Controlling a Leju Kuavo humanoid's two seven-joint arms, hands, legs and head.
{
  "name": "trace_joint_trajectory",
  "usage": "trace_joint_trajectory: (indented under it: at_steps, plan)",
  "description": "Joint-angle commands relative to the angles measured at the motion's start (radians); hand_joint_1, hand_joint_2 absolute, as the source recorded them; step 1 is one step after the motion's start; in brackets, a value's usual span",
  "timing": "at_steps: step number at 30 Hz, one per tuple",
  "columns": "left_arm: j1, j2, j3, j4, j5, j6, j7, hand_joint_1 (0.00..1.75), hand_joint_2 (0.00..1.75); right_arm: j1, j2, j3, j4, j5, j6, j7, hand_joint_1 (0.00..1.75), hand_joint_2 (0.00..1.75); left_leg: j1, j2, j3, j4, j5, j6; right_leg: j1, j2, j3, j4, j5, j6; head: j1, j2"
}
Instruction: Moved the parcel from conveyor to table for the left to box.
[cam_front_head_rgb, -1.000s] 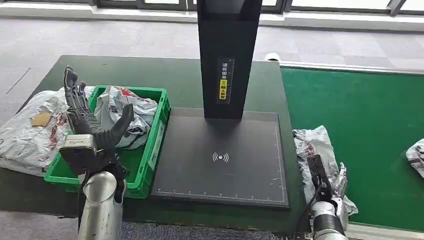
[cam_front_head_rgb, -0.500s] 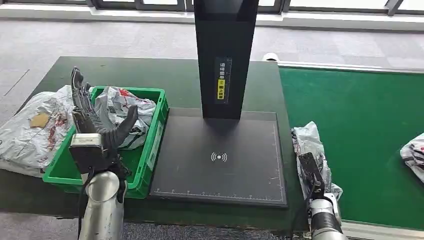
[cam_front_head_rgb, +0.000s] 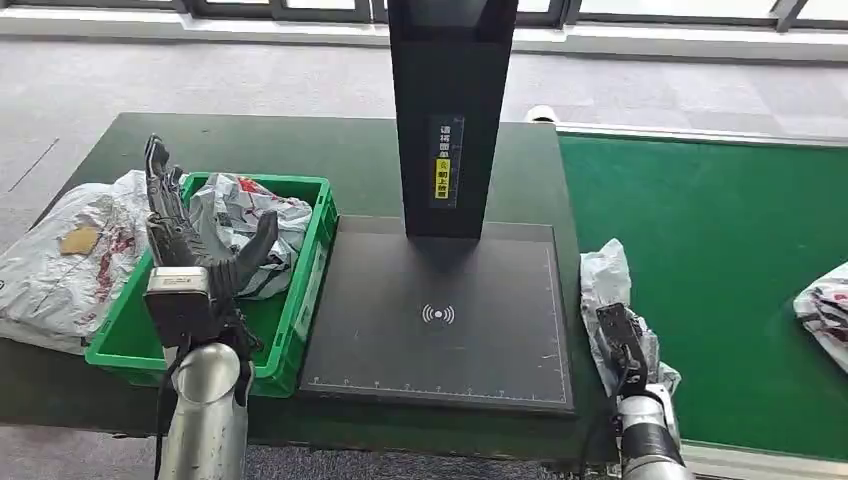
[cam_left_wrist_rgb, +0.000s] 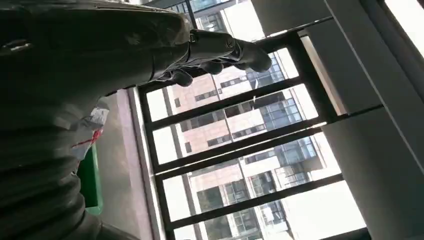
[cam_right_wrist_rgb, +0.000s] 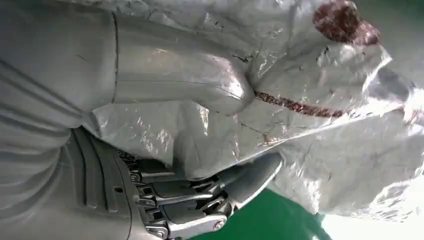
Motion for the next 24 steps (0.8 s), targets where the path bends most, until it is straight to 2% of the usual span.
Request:
trace_joint_trajectory:
  at_steps: [1, 10, 13, 17, 20, 24]
  plan:
    - [0.008, 0.003, 0.017, 0.037, -0.006, 0.004, 0.007, 0.0, 1.75, -0.004, -0.008, 0.101, 0.041, -0.02, 0.014, 0.009, 1.75, 1.75, 0.001, -0.001, 0.003, -0.003, 0.0, -0.002, 0.002, -0.002, 0.004, -0.003, 0.0, -0.001, 0.0, 0.0]
    - [0.015, 0.002, 0.016, 0.028, -0.013, 0.006, 0.011, 0.0, 1.75, -0.003, -0.013, 0.143, 0.034, -0.062, 0.009, 0.013, 1.75, 1.75, 0.001, -0.001, 0.003, -0.002, -0.003, -0.004, 0.001, -0.001, 0.003, -0.002, -0.002, -0.003, 0.0, 0.0]
    - [0.034, -0.002, 0.023, 0.005, -0.018, 0.012, 0.014, 0.0, 1.75, -0.002, 0.001, 0.145, 0.002, -0.117, -0.015, -0.054, 1.75, 1.75, 0.002, -0.001, 0.004, -0.003, -0.003, -0.004, 0.001, -0.001, 0.004, -0.003, -0.003, -0.004, 0.0, 0.0]
    - [0.062, -0.001, 0.028, -0.023, -0.02, 0.016, 0.011, 0.0, 1.75, 0.033, 0.058, 0.154, -0.177, -0.26, -0.044, -0.195, 1.75, 1.75, 0.002, 0.001, 0.006, -0.004, -0.004, -0.006, 0.002, 0.001, 0.005, -0.003, -0.004, -0.005, 0.0, 0.0]
    - [0.065, -0.001, 0.028, -0.025, -0.02, 0.015, 0.011, 0.0, 1.75, 0.051, 0.068, 0.171, -0.226, -0.268, -0.034, -0.182, 1.75, 1.75, 0.001, 0.0, 0.001, -0.004, -0.004, -0.005, 0.001, 0.0, 0.0, 0.0, -0.004, -0.006, 0.0, 0.0]
    - [0.063, -0.002, 0.027, -0.025, -0.02, 0.015, 0.011, 0.0, 1.75, 0.055, 0.066, 0.172, -0.227, -0.268, -0.033, -0.182, 1.75, 1.75, 0.002, 0.0, 0.003, -0.005, -0.004, -0.006, 0.002, 0.0, 0.001, -0.001, -0.005, -0.006, 0.0, 0.0]
